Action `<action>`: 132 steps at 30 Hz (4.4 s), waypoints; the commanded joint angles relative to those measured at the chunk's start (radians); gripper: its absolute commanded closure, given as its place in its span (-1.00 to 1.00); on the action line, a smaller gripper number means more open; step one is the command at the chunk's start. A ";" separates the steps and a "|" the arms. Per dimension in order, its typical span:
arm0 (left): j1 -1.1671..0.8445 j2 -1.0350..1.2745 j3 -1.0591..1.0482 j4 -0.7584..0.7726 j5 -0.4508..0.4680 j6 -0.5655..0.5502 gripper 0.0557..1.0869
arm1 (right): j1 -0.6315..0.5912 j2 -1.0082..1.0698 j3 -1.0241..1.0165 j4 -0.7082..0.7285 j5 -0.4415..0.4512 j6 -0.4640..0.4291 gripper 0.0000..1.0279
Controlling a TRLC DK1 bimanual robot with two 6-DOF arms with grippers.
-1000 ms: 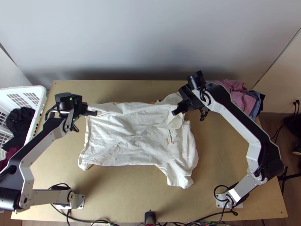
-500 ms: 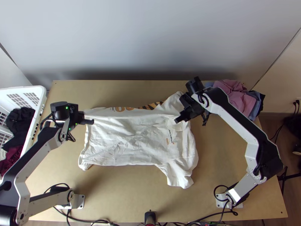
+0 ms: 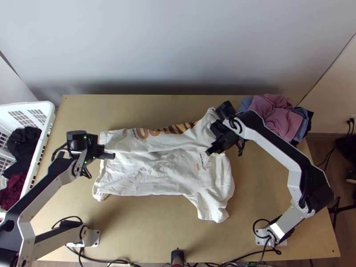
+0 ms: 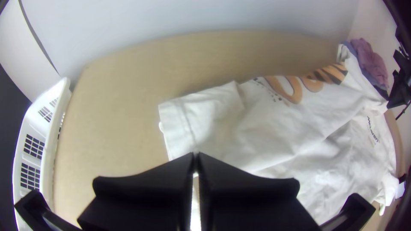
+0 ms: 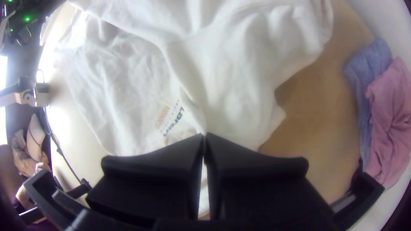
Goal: Fold the t-shirt
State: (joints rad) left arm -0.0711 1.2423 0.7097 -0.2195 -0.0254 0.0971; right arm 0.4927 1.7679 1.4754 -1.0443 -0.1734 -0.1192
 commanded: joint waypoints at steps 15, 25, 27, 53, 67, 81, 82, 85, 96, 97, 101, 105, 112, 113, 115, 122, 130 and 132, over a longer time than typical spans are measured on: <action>0.019 0.026 -0.047 -0.027 0.004 -0.051 -0.11 | -0.011 -0.010 -0.083 0.052 -0.017 0.030 -0.58; -0.029 -0.155 0.062 -0.443 0.005 -0.096 -0.55 | -0.040 -0.170 -0.070 0.053 -0.017 0.059 -0.90; -0.033 -0.190 0.077 -0.570 0.007 -0.100 -0.55 | -0.052 -0.202 -0.072 0.052 -0.017 0.061 -0.90; 0.008 -0.135 0.025 -0.992 0.033 -0.143 -0.45 | -0.063 -0.383 -0.210 0.052 -0.026 0.079 -0.90; -0.002 -0.061 0.031 -0.905 0.122 -0.178 -0.32 | -0.025 -0.482 -0.320 0.041 -0.026 0.073 -0.90; 0.007 -0.017 0.034 -0.862 0.122 -0.183 0.16 | 0.004 -0.512 -0.331 0.020 -0.028 0.055 -0.90; 0.010 -0.018 0.034 -0.862 0.122 -0.183 0.27 | 0.018 -0.512 -0.329 0.010 -0.029 0.044 -0.90; 0.017 -0.027 0.033 -0.856 0.122 -0.183 0.67 | 0.079 -0.487 -0.322 -0.066 -0.034 -0.002 -0.90; 0.034 -0.053 0.030 -0.845 0.122 -0.185 0.93 | 0.420 -0.484 -0.334 -0.189 -0.034 -0.066 -0.90; 0.034 -0.053 0.028 -0.844 0.122 -0.185 0.93 | 0.461 -0.484 -0.337 -0.194 -0.034 -0.063 -0.90; 0.034 -0.050 0.025 -0.830 0.122 -0.185 0.93 | 0.580 -0.467 -0.354 -0.194 -0.034 -0.062 -0.90; 0.040 -0.050 0.024 -0.825 0.122 -0.185 0.93 | 0.641 -0.453 -0.375 -0.174 -0.034 -0.057 -0.90; 0.059 -0.057 0.024 -0.825 0.122 -0.185 0.93 | 0.672 -0.429 -0.431 -0.056 -0.031 -0.050 -0.90; 0.060 -0.058 0.024 -0.825 0.122 -0.185 0.93 | 0.675 -0.421 -0.438 -0.034 -0.028 -0.048 -0.90; 0.063 -0.061 0.022 -0.825 0.122 -0.185 0.93 | 0.682 -0.404 -0.441 0.003 -0.025 -0.037 -0.90; 0.073 -0.069 0.024 -0.827 0.122 -0.186 0.93 | 0.721 -0.364 -0.491 0.144 0.043 -0.030 -0.90; 0.088 -0.089 0.024 -0.828 0.122 -0.186 0.93 | 0.725 -0.360 -0.592 0.300 0.149 -0.036 -0.90; 0.090 -0.087 0.022 -0.828 0.122 -0.186 0.93 | 0.725 -0.355 -0.609 0.329 0.164 -0.034 -0.90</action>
State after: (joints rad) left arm 0.0101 1.1622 0.7326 -1.0470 0.0971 -0.0898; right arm 1.2087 1.4002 0.9344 -0.8242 -0.0753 -0.1535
